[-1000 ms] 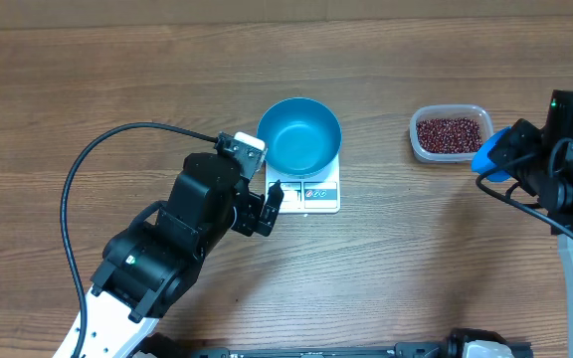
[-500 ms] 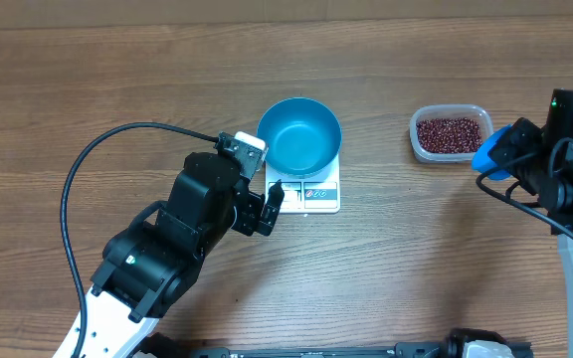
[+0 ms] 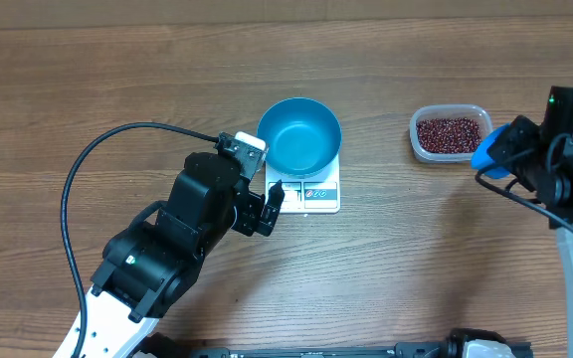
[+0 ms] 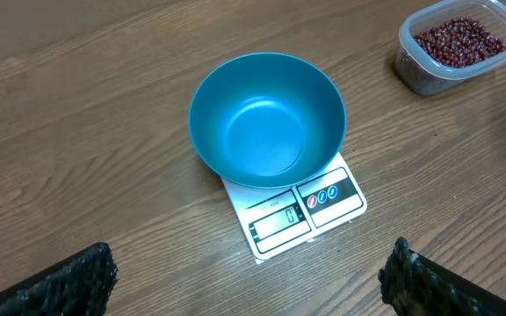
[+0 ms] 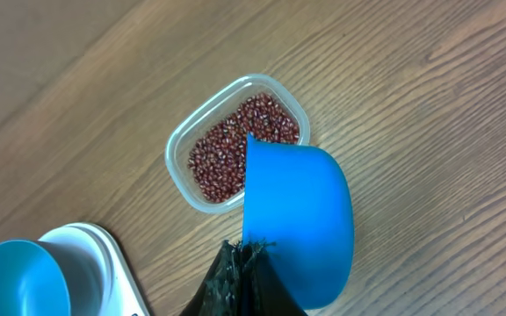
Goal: Scoop item into bowl and weigh 150g on scale
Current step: 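Move the right gripper with the blue scoop over the bean container, then lower the blue scoop into the red beans with the right gripper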
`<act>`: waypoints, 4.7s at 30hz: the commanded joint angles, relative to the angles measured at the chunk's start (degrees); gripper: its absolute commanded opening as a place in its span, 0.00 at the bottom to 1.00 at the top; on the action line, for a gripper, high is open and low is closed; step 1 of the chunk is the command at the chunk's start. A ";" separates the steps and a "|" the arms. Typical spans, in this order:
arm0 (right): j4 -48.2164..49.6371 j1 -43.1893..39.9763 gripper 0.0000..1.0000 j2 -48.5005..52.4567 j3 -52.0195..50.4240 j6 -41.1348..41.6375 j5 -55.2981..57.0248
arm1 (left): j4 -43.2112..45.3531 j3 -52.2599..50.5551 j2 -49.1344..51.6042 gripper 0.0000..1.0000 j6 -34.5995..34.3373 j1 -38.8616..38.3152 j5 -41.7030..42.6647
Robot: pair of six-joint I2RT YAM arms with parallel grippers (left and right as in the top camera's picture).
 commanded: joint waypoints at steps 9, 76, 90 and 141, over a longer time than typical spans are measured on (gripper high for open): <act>2.75 -0.11 0.04 3.37 1.55 -16.59 1.01 | 0.20 0.24 -0.17 0.99 -0.74 0.26 0.70; 17.40 10.34 0.04 28.92 1.60 -50.93 21.92 | 0.20 0.24 -0.17 1.00 -0.74 0.26 0.70; 17.79 16.31 0.04 28.92 1.60 -51.34 22.75 | 0.20 0.24 -0.17 1.00 -0.74 0.26 0.70; 16.70 13.03 0.04 31.08 -1.14 -47.58 17.22 | 0.20 0.24 -0.17 0.99 -0.74 0.26 0.70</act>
